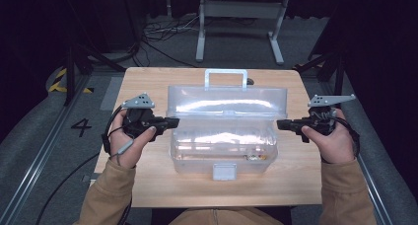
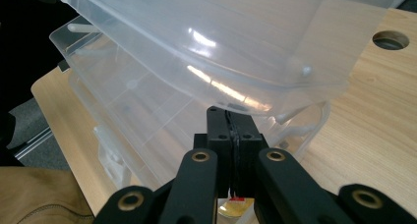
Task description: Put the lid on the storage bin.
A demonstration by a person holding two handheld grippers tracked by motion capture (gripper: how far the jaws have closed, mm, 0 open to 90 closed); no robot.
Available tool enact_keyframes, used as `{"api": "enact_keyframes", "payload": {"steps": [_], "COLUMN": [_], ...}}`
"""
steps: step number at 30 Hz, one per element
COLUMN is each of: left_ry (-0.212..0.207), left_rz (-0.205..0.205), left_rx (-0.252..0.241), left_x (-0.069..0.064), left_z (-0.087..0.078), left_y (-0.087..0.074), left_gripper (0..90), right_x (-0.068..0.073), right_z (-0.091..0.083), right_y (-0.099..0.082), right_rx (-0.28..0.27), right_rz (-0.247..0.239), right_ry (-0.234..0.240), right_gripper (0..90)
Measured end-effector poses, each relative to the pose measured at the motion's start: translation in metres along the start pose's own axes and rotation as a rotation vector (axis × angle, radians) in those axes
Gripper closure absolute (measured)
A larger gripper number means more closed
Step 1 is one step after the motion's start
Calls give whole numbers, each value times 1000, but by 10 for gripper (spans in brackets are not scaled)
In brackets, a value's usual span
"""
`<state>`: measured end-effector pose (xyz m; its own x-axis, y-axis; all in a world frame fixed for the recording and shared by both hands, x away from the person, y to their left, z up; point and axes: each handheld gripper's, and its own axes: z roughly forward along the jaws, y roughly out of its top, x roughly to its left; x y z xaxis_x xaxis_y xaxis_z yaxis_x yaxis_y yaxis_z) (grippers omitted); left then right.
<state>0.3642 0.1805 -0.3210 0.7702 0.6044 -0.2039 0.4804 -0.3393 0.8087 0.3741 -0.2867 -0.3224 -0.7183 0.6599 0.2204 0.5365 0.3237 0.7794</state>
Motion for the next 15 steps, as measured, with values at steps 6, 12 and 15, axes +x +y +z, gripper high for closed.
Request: {"api": "enact_keyframes", "payload": {"steps": [6, 12, 15], "left_ry": [-29, -14, -13], "left_rz": [-28, -49, -49], "left_rx": [39, 78, 96], "left_x": [-2, -3, -3], "left_z": [0, 1, 1], "left_y": [0, 0, -1], "left_gripper": [897, 897, 898], "right_x": [0, 0, 0], "right_z": [0, 1, 1], "right_y": [0, 0, -1], "right_rx": [22, 53, 72], "right_rz": [-1, -5, -8], "right_ry": [7, 11, 2], "right_gripper": [898, 895, 893]}}
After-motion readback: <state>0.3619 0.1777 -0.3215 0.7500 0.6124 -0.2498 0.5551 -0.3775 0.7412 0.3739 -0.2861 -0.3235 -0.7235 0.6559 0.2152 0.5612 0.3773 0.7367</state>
